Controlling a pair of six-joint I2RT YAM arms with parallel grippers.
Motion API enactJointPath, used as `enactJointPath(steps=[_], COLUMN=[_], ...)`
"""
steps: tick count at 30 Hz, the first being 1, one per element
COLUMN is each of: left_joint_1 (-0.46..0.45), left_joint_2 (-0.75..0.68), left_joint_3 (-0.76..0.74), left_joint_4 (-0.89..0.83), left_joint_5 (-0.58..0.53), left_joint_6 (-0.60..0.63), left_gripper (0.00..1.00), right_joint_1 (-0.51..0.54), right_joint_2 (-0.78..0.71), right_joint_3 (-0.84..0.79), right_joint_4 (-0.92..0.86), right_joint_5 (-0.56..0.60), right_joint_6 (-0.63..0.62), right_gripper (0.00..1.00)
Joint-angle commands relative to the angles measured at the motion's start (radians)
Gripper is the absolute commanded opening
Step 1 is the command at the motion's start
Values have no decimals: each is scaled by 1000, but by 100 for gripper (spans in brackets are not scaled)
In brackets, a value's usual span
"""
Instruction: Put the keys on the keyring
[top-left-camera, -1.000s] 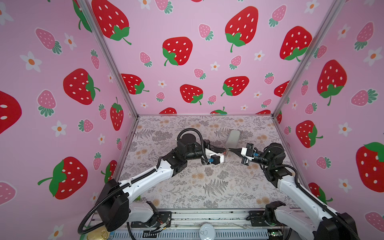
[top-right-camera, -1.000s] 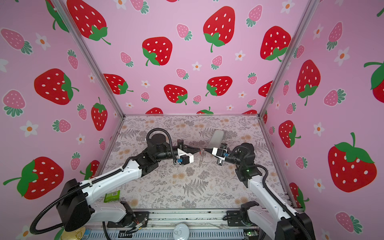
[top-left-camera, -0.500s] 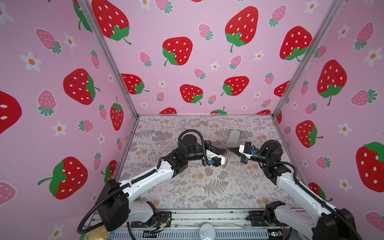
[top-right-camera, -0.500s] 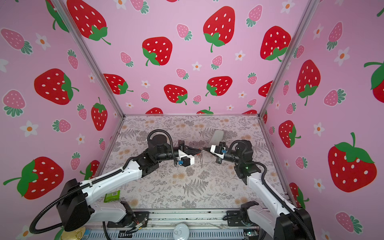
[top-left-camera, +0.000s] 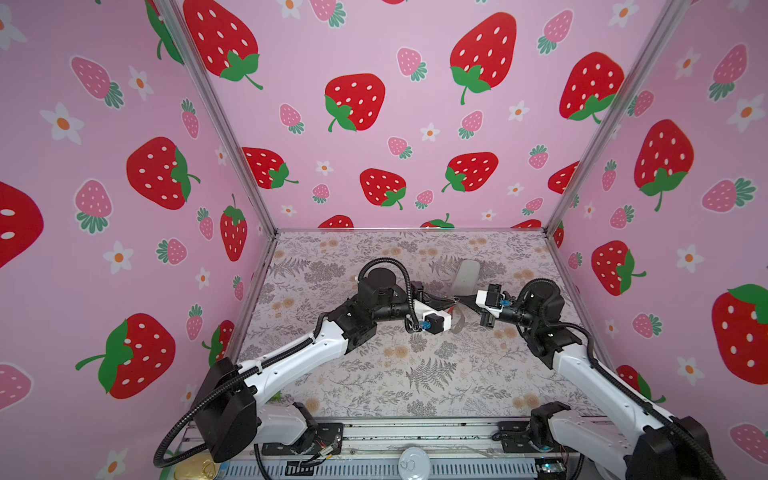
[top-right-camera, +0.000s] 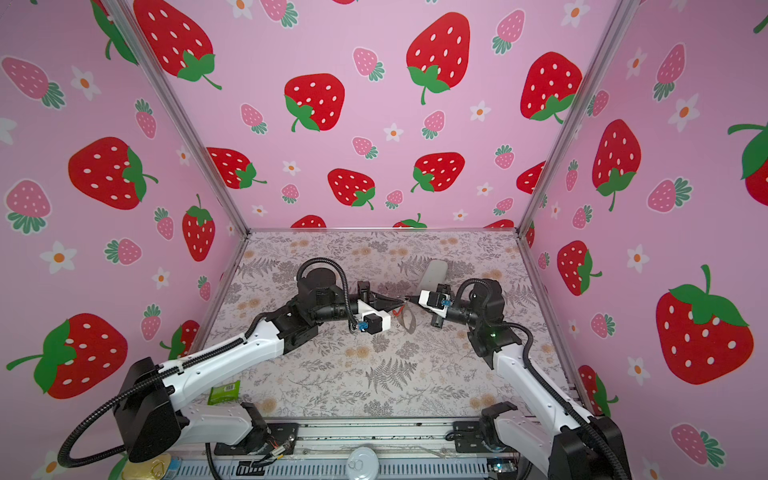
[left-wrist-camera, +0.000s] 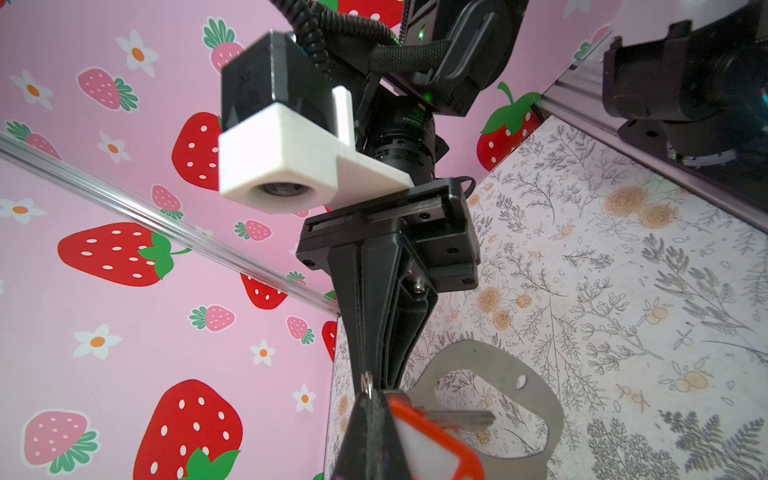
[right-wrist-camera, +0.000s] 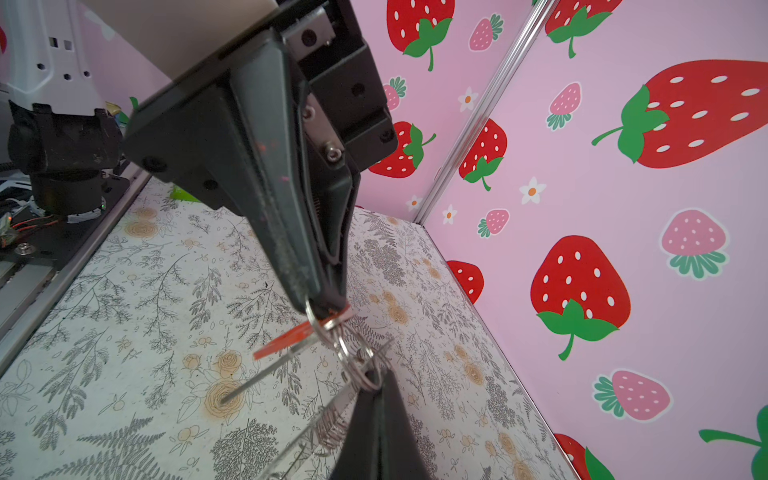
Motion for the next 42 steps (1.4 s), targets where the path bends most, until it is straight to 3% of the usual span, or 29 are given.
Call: enactJointPath(steps=[1, 12, 29, 42], left_joint_1=[2, 55, 72, 49], left_joint_2=[16, 29, 72, 93], left_joint_3=[47, 116, 209, 225], left_joint_4=[-29, -166, -342, -365], left_joint_5=[-9, 104, 223, 100], left_joint_6=[14, -18, -8, 30], left_gripper=[0, 0, 0, 0], right_joint_1=[8, 12, 20, 19], right_joint_2=[-28, -49, -49, -60], right_joint_3=[18, 22, 25, 26], right_joint_4=[6, -67, -81, -85], right_joint_5=[-25, -25, -13, 26], right_joint_6=[-41, -142, -188, -191], right_gripper=[0, 0, 0, 0])
